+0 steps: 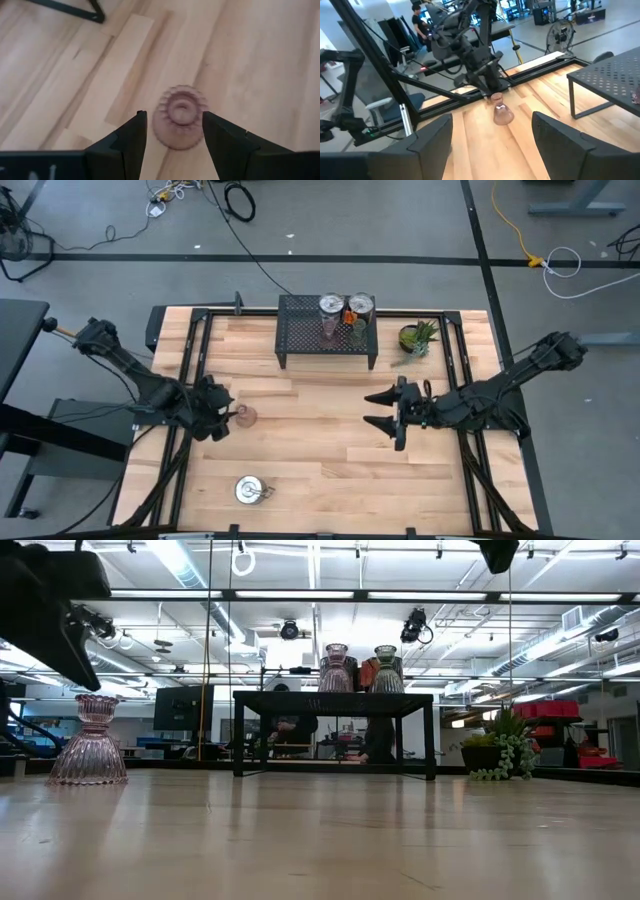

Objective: Pick & Place candle stick holders
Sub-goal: Put the pink candle holder on the shelf aligned with the pink and green candle holders

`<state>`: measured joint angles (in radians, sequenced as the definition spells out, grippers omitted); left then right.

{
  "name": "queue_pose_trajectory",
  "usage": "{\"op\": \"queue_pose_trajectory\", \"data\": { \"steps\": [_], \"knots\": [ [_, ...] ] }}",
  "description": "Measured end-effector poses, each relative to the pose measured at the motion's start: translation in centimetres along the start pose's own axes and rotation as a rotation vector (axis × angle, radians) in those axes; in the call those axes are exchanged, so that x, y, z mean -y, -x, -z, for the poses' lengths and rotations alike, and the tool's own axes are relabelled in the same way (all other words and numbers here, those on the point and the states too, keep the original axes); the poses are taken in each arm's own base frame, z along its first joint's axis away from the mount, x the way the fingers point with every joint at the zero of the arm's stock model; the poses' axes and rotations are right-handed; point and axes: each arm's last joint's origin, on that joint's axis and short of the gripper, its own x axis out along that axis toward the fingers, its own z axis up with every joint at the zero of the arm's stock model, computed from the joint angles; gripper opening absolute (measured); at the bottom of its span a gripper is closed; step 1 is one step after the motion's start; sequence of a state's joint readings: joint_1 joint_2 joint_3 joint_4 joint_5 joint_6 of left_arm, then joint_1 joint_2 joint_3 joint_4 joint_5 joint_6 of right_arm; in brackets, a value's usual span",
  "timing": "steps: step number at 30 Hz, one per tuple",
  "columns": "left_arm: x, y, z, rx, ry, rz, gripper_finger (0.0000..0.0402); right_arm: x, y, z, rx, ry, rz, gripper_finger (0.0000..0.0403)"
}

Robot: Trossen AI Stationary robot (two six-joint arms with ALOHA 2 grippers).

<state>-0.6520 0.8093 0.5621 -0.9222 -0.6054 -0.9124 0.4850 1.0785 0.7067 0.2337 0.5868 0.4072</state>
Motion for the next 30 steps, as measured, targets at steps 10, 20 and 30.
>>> {"op": "queue_pose_trajectory", "data": {
  "steps": [10, 20, 30],
  "knots": [
    [1.3, 0.4, 0.8, 0.000, -0.007, 0.070, 0.0195, -1.4, -1.7, 1.9, 0.011, 0.019, -0.003, 0.0269],
    [1.5, -0.2, 1.3, -0.018, -0.015, -0.012, 0.0195, -2.2, -2.4, 2.5, 0.049, 0.042, -0.040, 0.0269],
    [0.8, -2.2, 3.5, -0.024, 0.059, -0.059, 0.0195, -2.3, -2.3, 2.5, 0.053, 0.047, -0.046, 0.0269]
  ]
}}
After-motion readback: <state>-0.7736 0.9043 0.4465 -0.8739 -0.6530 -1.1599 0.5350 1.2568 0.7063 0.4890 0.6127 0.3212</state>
